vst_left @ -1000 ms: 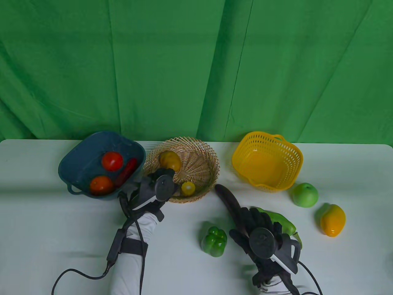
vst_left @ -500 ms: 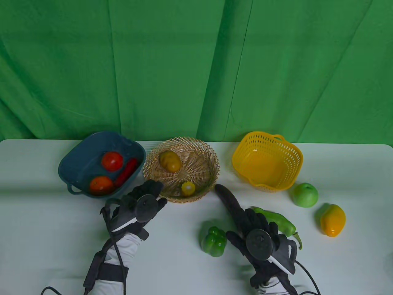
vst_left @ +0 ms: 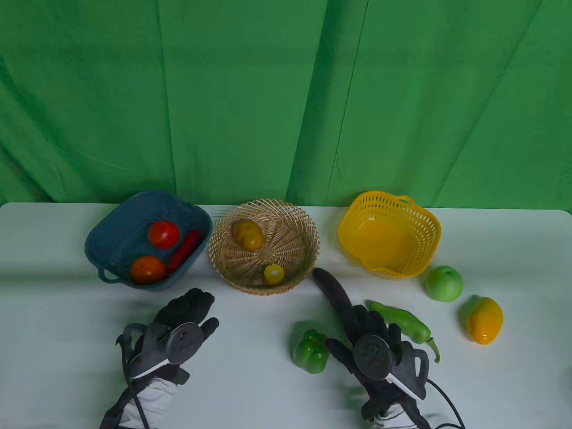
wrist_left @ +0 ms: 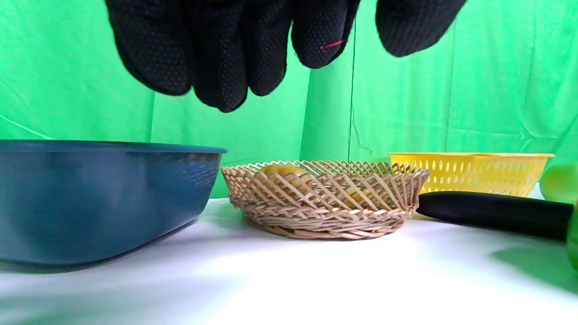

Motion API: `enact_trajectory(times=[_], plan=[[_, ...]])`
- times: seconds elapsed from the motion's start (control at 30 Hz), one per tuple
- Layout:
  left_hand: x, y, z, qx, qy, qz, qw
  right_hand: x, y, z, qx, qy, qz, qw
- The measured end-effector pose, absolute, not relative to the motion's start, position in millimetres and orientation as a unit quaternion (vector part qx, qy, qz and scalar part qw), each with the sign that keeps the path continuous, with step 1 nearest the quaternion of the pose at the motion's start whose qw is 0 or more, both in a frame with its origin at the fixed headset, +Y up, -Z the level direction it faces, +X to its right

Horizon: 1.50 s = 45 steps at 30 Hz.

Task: Place 10 objects into 3 containers, with green background

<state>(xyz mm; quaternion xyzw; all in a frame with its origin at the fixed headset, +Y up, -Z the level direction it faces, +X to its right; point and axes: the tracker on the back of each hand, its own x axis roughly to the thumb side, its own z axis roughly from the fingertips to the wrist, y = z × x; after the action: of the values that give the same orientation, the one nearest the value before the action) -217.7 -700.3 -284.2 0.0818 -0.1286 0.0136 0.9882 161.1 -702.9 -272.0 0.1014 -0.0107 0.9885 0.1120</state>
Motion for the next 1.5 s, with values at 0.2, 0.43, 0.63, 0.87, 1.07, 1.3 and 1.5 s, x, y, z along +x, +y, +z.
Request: enact_trajectory(times=[0.2,0.43,0.63,0.87,1.07,1.3,1.5], plan=[[-229,-711,-273,0.081,-0.125,0.02,0.989,158,-703,-272,0.107,-0.01,0.988,0.111],[-238,-718,-267,0.087,-0.122,0.025,0.988,153,-706,-272,0.112,-0.004,0.988,0.111],[-246,-725,-264,0.081,-0.118,0.029,0.989,150,-708,-272,0.116,0.0,0.987,0.11],[-251,-721,-262,0.091,-0.112,0.036,0.989,134,-710,-266,0.147,0.0,0.982,0.117],[-252,-720,-261,0.096,-0.115,0.036,0.988,112,-718,-262,0.182,0.011,0.977,0.11],[-248,-722,-262,0.088,-0.126,0.037,0.987,94,-730,-259,0.205,0.026,0.976,0.073],[-247,-722,-262,0.091,-0.129,0.042,0.987,87,-741,-258,0.212,0.037,0.976,0.039]])
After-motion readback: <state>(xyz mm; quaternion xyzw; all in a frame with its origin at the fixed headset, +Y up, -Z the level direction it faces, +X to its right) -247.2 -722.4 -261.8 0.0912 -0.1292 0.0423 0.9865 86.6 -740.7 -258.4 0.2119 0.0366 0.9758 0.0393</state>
